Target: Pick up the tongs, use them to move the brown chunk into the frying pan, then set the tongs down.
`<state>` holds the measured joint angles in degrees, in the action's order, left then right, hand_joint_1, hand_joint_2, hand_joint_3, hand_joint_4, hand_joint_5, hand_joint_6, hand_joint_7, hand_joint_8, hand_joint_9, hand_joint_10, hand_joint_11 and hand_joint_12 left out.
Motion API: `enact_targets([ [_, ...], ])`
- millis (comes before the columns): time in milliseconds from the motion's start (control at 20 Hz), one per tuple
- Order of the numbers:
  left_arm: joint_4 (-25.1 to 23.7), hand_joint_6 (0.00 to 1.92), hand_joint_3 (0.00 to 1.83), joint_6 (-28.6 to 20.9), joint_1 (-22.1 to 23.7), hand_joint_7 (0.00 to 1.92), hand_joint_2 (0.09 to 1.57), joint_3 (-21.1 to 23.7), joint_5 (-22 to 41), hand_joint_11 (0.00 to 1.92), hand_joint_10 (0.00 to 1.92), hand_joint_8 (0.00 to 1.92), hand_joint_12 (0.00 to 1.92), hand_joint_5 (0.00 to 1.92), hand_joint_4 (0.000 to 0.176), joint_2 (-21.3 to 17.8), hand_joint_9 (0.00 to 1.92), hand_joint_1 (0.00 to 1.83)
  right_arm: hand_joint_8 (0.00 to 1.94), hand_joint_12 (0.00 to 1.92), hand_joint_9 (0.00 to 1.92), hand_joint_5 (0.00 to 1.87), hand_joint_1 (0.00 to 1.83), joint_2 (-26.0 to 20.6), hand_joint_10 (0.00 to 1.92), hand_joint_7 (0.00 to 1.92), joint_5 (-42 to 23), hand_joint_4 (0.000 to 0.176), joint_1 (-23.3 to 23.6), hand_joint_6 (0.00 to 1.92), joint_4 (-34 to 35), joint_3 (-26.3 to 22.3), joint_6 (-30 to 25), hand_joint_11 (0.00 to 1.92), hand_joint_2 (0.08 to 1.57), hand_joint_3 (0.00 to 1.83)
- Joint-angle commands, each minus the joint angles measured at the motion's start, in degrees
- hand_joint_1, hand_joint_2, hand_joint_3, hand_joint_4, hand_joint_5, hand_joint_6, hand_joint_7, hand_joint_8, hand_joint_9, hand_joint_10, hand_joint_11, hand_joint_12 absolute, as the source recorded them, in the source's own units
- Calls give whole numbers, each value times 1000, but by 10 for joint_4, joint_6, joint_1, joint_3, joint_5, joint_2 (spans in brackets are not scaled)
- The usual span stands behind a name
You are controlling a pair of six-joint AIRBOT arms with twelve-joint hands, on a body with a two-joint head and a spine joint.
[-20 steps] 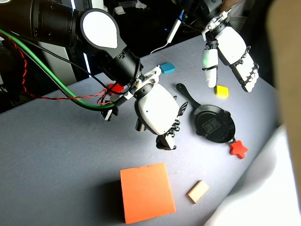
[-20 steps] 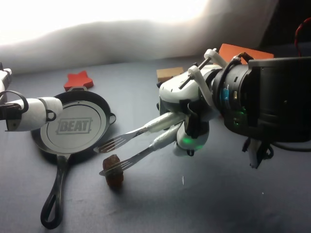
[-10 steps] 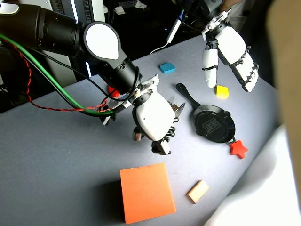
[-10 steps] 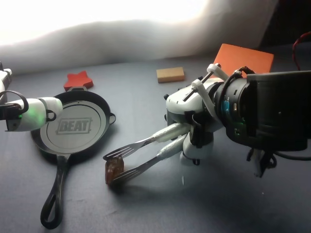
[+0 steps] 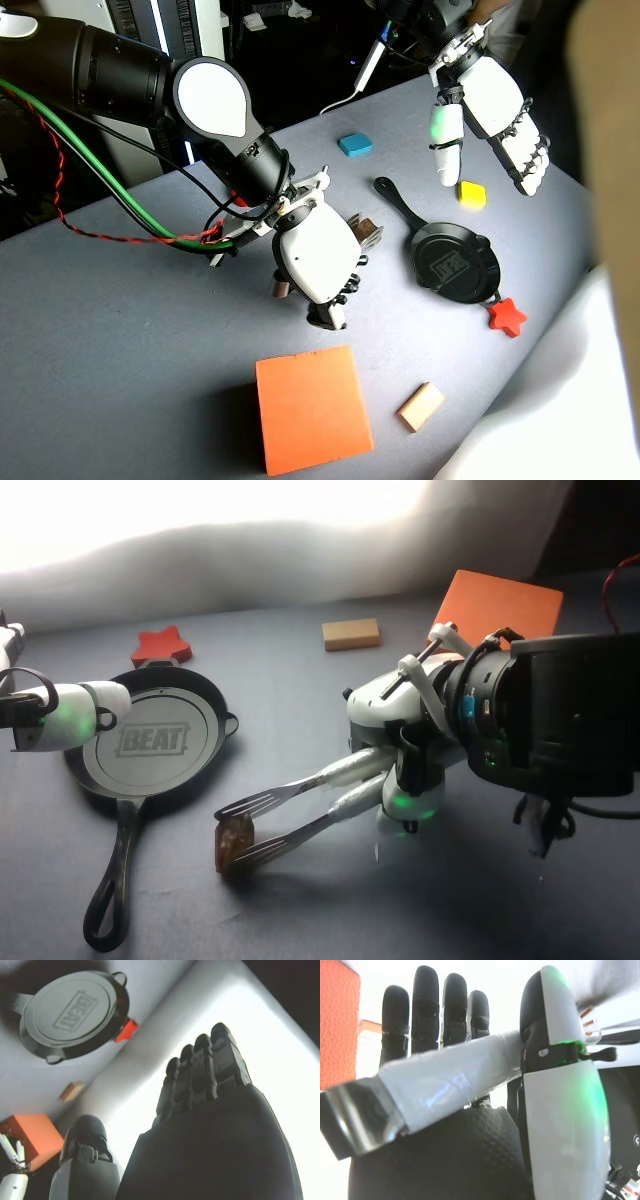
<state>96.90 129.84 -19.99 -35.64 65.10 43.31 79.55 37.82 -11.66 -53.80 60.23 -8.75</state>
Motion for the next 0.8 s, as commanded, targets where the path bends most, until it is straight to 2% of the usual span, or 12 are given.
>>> enact_targets([
  [0, -45, 0, 2, 2, 3, 20, 1172, 1, 28, 0, 0, 1, 1, 0, 0, -6, 0, 0, 34, 1380, 1114, 873, 1128, -1, 98, 1135, -19, 0, 4, 1132, -23, -2, 2, 541, 1170, 0],
  [50, -45, 0, 1, 2, 3, 16, 1171, 1, 28, 0, 0, 0, 0, 0, 0, -6, 0, 0, 37, 1386, 1135, 894, 1134, -1, 114, 1157, -19, 0, 5, 1103, -23, -2, 3, 569, 1160, 0],
  [100, -45, 0, 1, 2, 3, 16, 1171, 1, 28, 0, 0, 0, 0, 0, 0, -6, 0, 0, 674, 1389, 1165, 981, 1206, -1, 146, 1065, -19, 0, 6, 1028, -23, -2, 4, 600, 1115, 0],
  [150, -45, 0, 0, 2, 3, 15, 1169, 1, 28, 1, 0, 0, 0, 0, 0, -6, 0, 0, 808, 1394, 1196, 998, 1221, -2, 168, 1057, -19, 12, 6, 1009, -23, -2, 5, 628, 1103, 0],
  [200, -45, 0, 5, 2, 3, 9, 1180, 1, 28, 0, 0, 0, 0, 0, 0, -6, 0, 0, 820, 1399, 1216, 987, 1224, -3, 181, 1072, -19, 17, 7, 1022, -23, -2, 5, 640, 1100, 0],
  [300, -45, 0, 3, 2, 3, 18, 1176, 1, 28, 0, 0, 4, 0, 0, 0, -6, 0, 0, 821, 1409, 1225, 943, 1221, -4, 212, 1079, -18, 8, 9, 1084, -23, -2, 6, 659, 1108, 1],
  [450, -44, 0, 0, 2, 3, 21, 1171, 1, 28, 6, 3, 5, 3, 0, 0, -6, 7, 0, 793, 1425, 1171, 934, 1224, -10, 480, 1111, -18, 0, 12, 1083, -22, -8, 14, 735, 1105, 0],
  [550, -44, 2, 3, 2, 3, 37, 1177, 1, 28, 13, 6, 10, 6, 4, 0, -6, 15, 0, 354, 1524, 1134, 902, 1096, -17, 709, 1265, -18, 0, 14, 1132, -22, -17, 17, 750, 1163, 1],
  [600, -44, 1, 1, 2, 3, 38, 1173, 1, 28, 12, 5, 10, 6, 2, 0, -6, 13, 0, 381, 1637, 1192, 889, 1046, -21, 1018, 1387, -19, 0, 15, 1161, -22, -23, 19, 880, 1173, 2],
  [650, -44, 0, 0, 2, 3, 35, 1171, 1, 28, 4, 3, 8, 3, 0, 0, -6, 9, 0, 578, 1702, 1236, 891, 1021, -26, 1255, 1424, -20, 24, 15, 1169, -22, -30, 19, 975, 1173, 1],
  [700, -44, 0, 1, 2, 3, 35, 1174, 1, 28, 0, 2, 7, 2, 0, 0, -6, 6, 0, 1098, 1815, 1339, 1038, 781, -30, 1554, 1419, -20, 0, 16, 1013, -22, -36, 19, 1125, 1240, 12],
  [750, -44, 0, 3, 2, 3, 28, 1177, 1, 28, 0, 2, 4, 2, 0, 0, -6, 7, 0, 1403, 1900, 1437, 1106, 679, -36, 1700, 1436, -20, 0, 17, 1078, -22, -42, 20, 1279, 1289, 16],
])
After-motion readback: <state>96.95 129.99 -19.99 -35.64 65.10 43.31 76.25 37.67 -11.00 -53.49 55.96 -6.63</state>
